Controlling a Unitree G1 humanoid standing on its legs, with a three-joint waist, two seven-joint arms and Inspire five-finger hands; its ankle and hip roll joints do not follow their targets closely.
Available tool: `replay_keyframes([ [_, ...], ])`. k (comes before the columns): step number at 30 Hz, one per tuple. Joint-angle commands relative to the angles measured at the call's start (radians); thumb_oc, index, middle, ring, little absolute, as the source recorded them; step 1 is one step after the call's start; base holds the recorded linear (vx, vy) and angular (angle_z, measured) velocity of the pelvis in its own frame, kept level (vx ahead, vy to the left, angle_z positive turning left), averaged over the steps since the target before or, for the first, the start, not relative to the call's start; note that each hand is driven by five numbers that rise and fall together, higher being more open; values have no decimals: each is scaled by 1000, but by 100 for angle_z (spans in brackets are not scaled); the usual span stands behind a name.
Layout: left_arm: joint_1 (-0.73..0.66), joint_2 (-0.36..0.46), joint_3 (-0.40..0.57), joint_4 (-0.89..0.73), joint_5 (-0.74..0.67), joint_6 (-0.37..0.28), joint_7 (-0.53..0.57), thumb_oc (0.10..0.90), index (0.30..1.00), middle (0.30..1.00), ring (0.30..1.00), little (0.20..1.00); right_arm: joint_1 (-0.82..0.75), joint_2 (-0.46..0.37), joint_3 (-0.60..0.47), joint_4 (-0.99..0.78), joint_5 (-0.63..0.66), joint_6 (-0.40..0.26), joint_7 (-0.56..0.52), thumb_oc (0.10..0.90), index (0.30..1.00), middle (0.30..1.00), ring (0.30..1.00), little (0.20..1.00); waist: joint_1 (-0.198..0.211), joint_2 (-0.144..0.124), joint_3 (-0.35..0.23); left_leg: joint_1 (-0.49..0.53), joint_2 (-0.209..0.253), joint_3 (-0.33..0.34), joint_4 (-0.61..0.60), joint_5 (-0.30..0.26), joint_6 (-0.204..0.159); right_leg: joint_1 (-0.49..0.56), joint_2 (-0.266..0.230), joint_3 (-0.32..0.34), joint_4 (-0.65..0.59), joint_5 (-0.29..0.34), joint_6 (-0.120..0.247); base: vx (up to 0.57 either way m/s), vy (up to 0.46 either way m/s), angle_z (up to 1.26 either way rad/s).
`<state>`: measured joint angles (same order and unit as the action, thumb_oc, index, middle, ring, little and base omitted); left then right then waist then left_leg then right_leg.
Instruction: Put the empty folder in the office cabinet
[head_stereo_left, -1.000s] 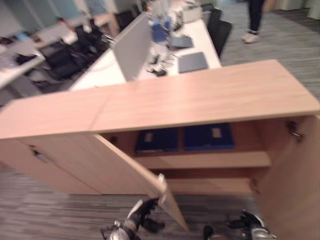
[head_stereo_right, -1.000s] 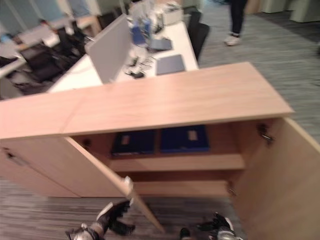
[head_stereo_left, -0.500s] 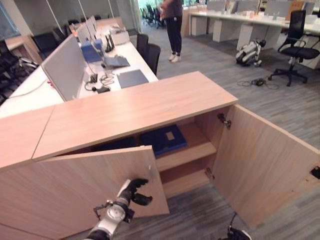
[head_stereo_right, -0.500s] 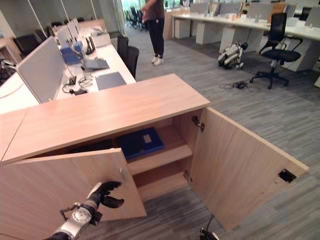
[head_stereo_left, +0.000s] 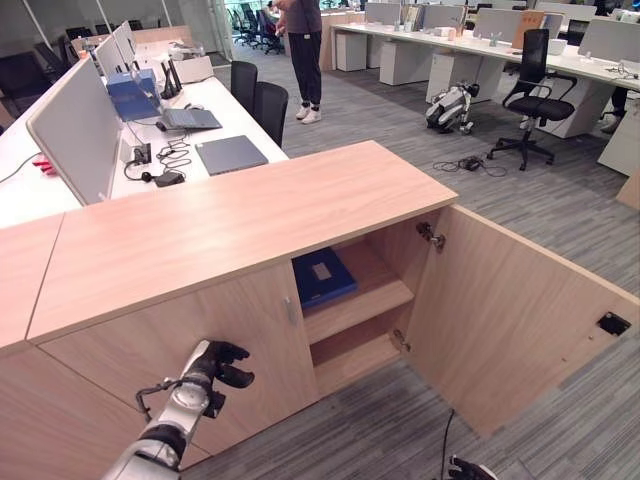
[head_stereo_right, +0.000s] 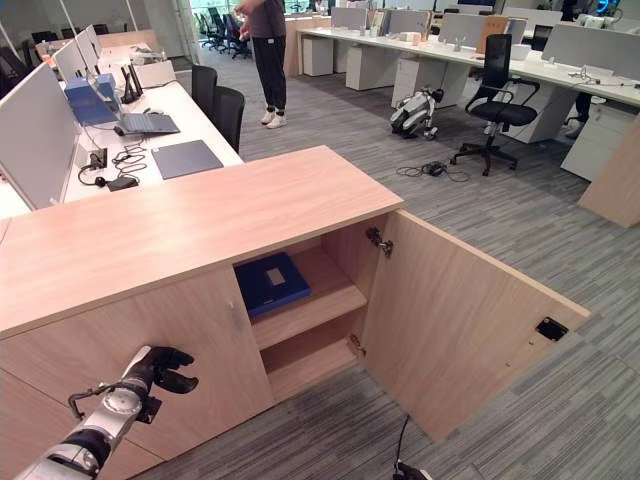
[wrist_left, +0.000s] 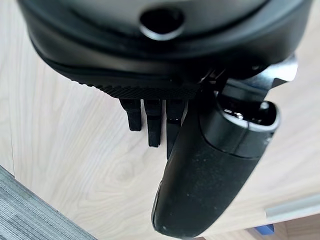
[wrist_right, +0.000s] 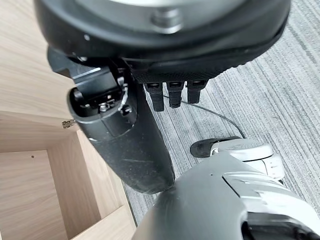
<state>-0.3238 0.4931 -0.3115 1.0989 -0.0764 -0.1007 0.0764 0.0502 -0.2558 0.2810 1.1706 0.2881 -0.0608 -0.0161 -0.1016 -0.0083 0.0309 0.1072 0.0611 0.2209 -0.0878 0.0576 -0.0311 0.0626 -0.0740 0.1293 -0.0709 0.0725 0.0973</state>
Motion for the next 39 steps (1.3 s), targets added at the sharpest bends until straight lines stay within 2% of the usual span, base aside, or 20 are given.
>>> replay_keyframes([
  [1,-215,131,100,25,-58,-79,115,800,900,900,900,900,-30,21,6,-14,39,-47,9,800,900,900,900,900,4,1,-31,44,-27,-9,0,-98,-14,29,-53,-5,54,-108,102,9,63,2],
  [6,-137,66,118,-40,-66,-87,127,800,900,900,900,900,-38,34,-7,-9,45,-49,-1,800,900,900,900,900,20,-9,-22,40,-30,-10,0,-103,-6,15,-58,-18,68,-105,105,-12,19,0],
  [7,-79,0,116,-88,-79,-96,130,800,900,900,900,900,-44,45,-20,-10,56,-50,-9,800,900,900,900,900,29,-14,-9,37,-31,-12,0,-102,0,-1,-54,-26,106,-111,104,-50,9,1],
  [9,-52,-22,111,-118,-79,-98,131,800,900,900,900,900,-48,47,-26,-10,59,-52,-12,800,900,900,900,900,34,-13,-2,34,-30,-12,0,-102,2,-14,-50,-32,134,-116,104,-81,5,2],
  [11,73,-83,85,-250,-69,-103,105,800,900,900,900,900,-77,55,-64,-8,67,-52,-29,800,900,900,900,900,68,-3,37,30,-20,6,0,-101,6,-71,-62,-160,225,-113,112,-134,-12,-5],
  [12,118,-107,74,-281,-75,-101,87,800,900,900,900,900,-84,59,-78,-3,66,-51,-33,800,900,900,900,900,86,2,42,30,-16,23,0,-101,3,-79,-100,-261,238,-106,114,-52,-22,-14],
  [13,120,-108,74,-283,-75,-100,87,800,900,900,900,900,-82,58,-78,-3,65,-51,-33,800,900,900,900,900,83,2,42,31,-17,19,0,-101,3,-77,-101,-265,240,-108,115,-30,-90,-30],
  [14,177,-141,48,-318,-65,-98,58,800,900,900,900,900,-96,63,-88,6,60,-49,-38,800,900,900,900,900,102,10,40,33,-4,58,0,-100,-1,-88,-175,-428,264,-80,103,-4,-107,-63],
  [16,223,-157,13,-348,-42,-92,23,800,900,900,900,900,-102,61,-89,11,51,-48,-39,800,900,900,900,900,109,3,33,39,-3,83,0,-104,-4,-82,-203,-487,212,-54,92,24,-122,-92],
  [19,247,-174,-19,-356,-41,-91,-1,800,900,900,900,900,-112,51,-103,24,54,-45,-47,800,900,900,900,900,99,12,40,42,6,80,0,-104,-15,-116,-218,-457,162,-9,105,69,-194,-44],
  [20,243,-197,-30,-303,-37,-85,-1,800,900,900,900,900,-115,45,-111,35,56,-38,-49,800,900,900,900,900,86,19,52,50,18,75,0,-106,-26,-144,-240,-419,143,22,120,47,-115,-12],
  [24,237,-220,-75,-199,38,-81,-3,800,900,900,900,900,-98,32,-123,53,55,-36,-48,800,900,900,900,900,65,9,48,70,6,75,3,-119,-40,-112,-246,-380,91,35,128,81,-167,-6],
  [28,247,-242,-106,-117,110,-74,-8,800,900,900,900,900,-96,-6,-116,74,29,-35,-47,800,900,900,900,900,43,37,28,90,39,95,12,-111,-62,-85,-197,-378,41,25,119,100,-220,-25],
  [29,252,-246,-106,-84,122,-70,-10,800,900,900,900,900,-98,-28,-116,82,20,-36,-43,800,900,900,900,900,32,49,26,95,62,110,20,-98,-76,-75,-167,-372,32,4,106,64,-159,-16],
  [32,250,-258,-98,-32,126,-65,-4,800,900,900,900,900,-119,-53,-121,93,23,-39,-45,800,900,900,900,900,18,70,37,89,106,131,71,-90,-103,-64,-128,-371,28,-26,83,73,-253,-23],
  [33,249,-258,-98,-32,126,-65,-4,800,900,900,900,900,-120,-53,-121,94,23,-39,-45,800,900,900,900,900,18,71,37,89,106,131,72,-90,-104,-64,-127,-371,28,-26,82,39,-180,-43],
  [36,242,-263,-103,47,173,-54,-7,800,900,900,900,900,-139,-67,-125,103,37,-45,-43,800,900,900,900,900,4,79,51,76,177,172,182,-34,-154,-45,-69,-391,20,-60,48,74,-274,-34],
  [37,242,-264,-103,47,173,-55,-7,800,900,900,900,900,-140,-67,-125,103,37,-45,-43,800,900,900,900,900,4,80,51,76,178,172,183,-34,-154,-44,-68,-392,19,-59,48,105,-236,-43],
  [38,249,-263,-111,84,207,-46,-16,800,900,900,900,900,-142,-76,-119,104,31,-45,-40,800,900,900,900,900,0,80,60,61,213,177,259,17,-175,-21,-44,-396,7,-75,33,76,-151,-38],
  [39,249,-263,-111,84,207,-46,-16,800,900,900,900,900,-143,-77,-119,104,31,-45,-40,800,900,900,900,900,-1,81,60,60,215,176,261,16,-176,-20,-43,-397,7,-75,32,137,-290,-41],
])
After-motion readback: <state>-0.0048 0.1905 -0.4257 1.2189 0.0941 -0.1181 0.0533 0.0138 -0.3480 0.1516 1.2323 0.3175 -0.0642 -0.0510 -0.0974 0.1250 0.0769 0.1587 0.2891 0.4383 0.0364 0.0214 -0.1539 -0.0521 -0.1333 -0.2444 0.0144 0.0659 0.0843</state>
